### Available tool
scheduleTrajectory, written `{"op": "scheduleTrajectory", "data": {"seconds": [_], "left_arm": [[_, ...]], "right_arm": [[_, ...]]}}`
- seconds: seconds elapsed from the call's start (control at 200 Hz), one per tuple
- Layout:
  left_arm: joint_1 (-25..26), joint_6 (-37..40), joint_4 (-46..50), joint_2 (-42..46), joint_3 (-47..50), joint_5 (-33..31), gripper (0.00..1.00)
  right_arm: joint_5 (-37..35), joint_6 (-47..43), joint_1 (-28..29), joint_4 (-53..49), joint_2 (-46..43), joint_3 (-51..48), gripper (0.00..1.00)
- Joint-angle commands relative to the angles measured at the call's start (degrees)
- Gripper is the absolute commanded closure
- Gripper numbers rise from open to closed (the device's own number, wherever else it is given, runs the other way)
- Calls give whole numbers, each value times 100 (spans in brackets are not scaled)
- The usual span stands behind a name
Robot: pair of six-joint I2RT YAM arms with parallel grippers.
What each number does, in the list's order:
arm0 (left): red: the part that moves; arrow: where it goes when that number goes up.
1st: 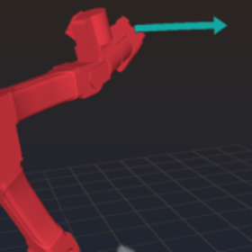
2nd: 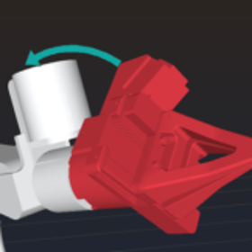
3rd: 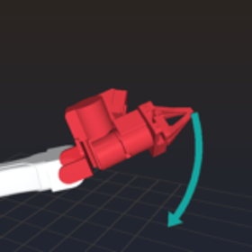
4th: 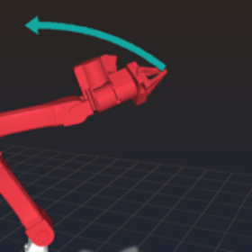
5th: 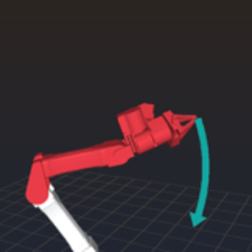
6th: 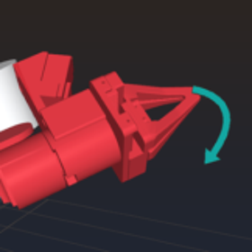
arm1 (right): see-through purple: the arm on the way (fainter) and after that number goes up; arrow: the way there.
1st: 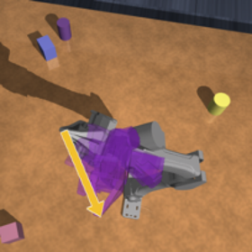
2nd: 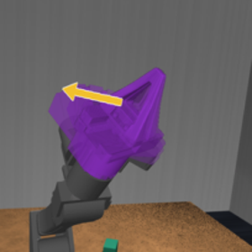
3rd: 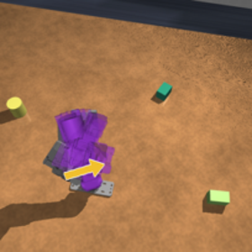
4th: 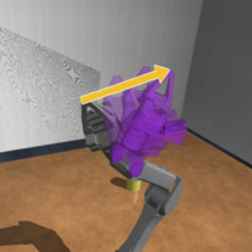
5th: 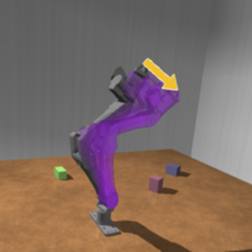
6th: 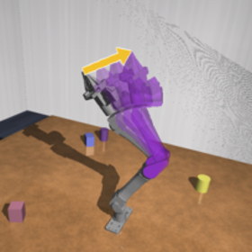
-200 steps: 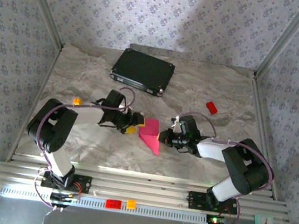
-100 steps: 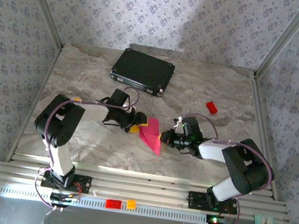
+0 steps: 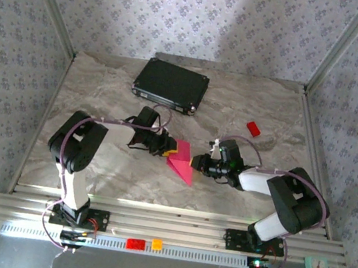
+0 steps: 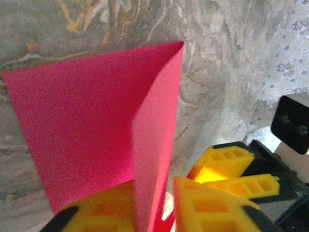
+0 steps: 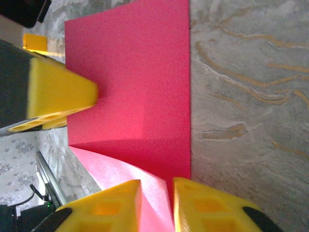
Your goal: Fold a paper plane with a square sheet of paper (pick it up from the middle)
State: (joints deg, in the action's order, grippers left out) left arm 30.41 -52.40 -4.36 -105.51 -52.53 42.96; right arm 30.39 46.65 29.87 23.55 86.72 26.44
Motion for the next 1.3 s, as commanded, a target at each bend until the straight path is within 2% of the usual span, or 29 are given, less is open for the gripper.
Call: {"op": "scheduleTrajectory", "data": {"seconds": [0.0, 0.085, 0.21, 0.32, 0.43, 0.54, 0.655, 0.85, 0.964, 1.104, 1.294], "left_arm": [[18, -43, -70, 156, -34, -305, 88], [0, -127, -104, 329, 95, -591, 94], [-31, -191, -154, 543, 251, -876, 97], [-31, -218, -181, 644, 315, -955, 98], [-28, -205, -184, 648, 308, -944, 98], [-6, -227, -257, 580, 251, -796, 95], [61, -184, -237, 524, 133, -658, 85], [132, -44, -73, 459, -30, -552, 76], [138, -34, -44, 453, -55, -545, 76], [137, -24, -17, 445, -90, -543, 75], [140, -16, 17, 418, -176, -512, 75]], "right_arm": [[-382, -191, 41, -484, -391, 37, 70], [-1036, -550, 252, -956, -745, 94, 66], [-2571, -1314, 796, -1444, -1239, 60, 62], [-3555, -2114, 1439, -1105, -1538, -166, 61], [-4136, -2766, 1948, -822, -1603, -288, 60], [-4385, -3211, 2263, -839, -1414, -204, 59], [-4632, -3563, 2578, -834, -1124, -72, 59], [-5047, -4080, 2977, -563, -798, 27, 59], [-5225, -4275, 3099, -654, -802, 56, 58], [-5083, -4538, 3155, -607, -860, -23, 58], [-5380, -4703, 3277, -597, -459, 154, 59]]}}
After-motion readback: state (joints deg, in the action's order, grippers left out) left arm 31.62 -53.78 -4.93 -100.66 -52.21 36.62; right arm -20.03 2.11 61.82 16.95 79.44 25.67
